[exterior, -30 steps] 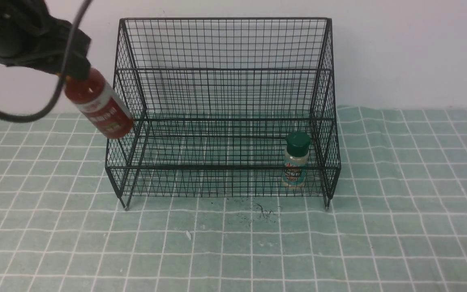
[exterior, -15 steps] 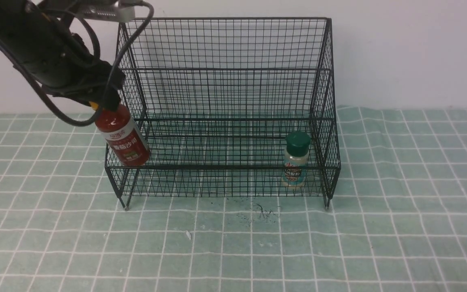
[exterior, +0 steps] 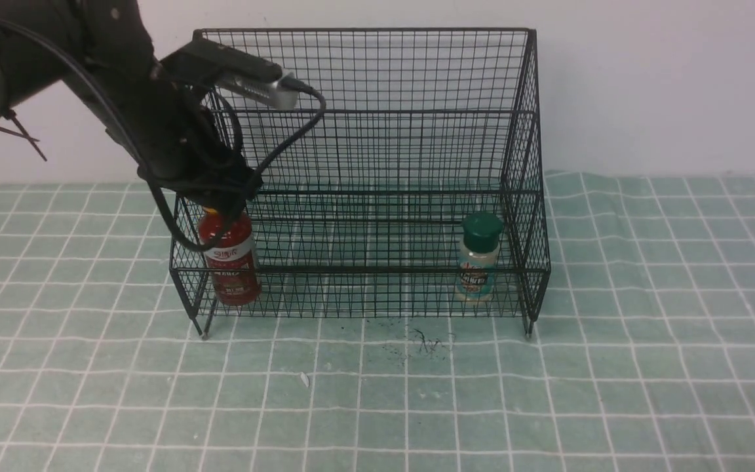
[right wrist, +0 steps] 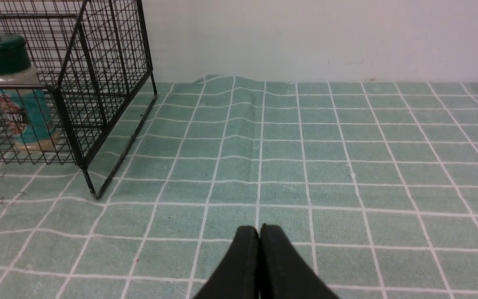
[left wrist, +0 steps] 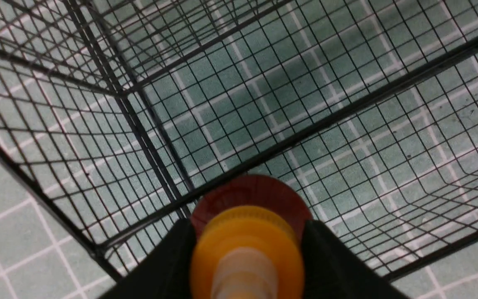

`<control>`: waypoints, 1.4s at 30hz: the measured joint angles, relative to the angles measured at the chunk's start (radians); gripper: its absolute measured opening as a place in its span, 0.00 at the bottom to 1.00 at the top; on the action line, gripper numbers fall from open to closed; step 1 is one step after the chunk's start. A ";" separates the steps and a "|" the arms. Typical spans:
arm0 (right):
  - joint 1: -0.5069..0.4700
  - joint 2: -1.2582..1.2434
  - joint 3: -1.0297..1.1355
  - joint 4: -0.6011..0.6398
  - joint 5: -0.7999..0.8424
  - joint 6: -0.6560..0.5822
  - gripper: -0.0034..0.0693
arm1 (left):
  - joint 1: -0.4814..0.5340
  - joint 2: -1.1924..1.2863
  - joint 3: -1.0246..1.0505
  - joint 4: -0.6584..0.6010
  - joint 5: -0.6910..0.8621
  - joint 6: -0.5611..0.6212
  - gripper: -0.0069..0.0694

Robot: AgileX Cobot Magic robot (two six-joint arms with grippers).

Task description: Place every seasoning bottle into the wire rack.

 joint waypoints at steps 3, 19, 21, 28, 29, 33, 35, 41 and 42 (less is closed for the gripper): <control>0.000 0.000 0.000 0.000 0.000 0.000 0.03 | -0.002 0.000 0.000 0.000 -0.010 -0.003 0.52; 0.000 0.000 0.000 0.000 0.000 -0.008 0.03 | -0.003 -0.382 -0.079 -0.007 0.132 -0.142 0.18; 0.000 0.000 0.000 0.000 0.000 -0.008 0.03 | -0.003 -0.478 -0.014 -0.008 0.110 -0.151 0.12; 0.000 0.000 0.000 0.000 0.000 -0.008 0.03 | -0.003 -0.910 0.426 -0.082 -0.222 -0.176 0.08; 0.000 0.000 0.000 0.000 0.000 -0.008 0.03 | -0.003 -0.956 0.492 -0.094 -0.270 -0.178 0.08; 0.000 0.000 0.000 0.000 0.000 -0.008 0.03 | -0.003 -1.087 0.706 -0.127 -0.394 -0.178 0.08; 0.000 0.000 0.000 0.000 0.000 -0.008 0.03 | -0.003 -1.110 0.754 -0.130 -0.411 -0.179 0.08; 0.000 0.000 0.000 0.000 0.000 -0.010 0.03 | -0.003 -1.188 0.873 -0.132 -0.412 -0.181 0.08; 0.000 0.000 0.000 0.000 0.000 -0.010 0.03 | -0.003 -1.197 0.876 -0.135 -0.413 -0.181 0.08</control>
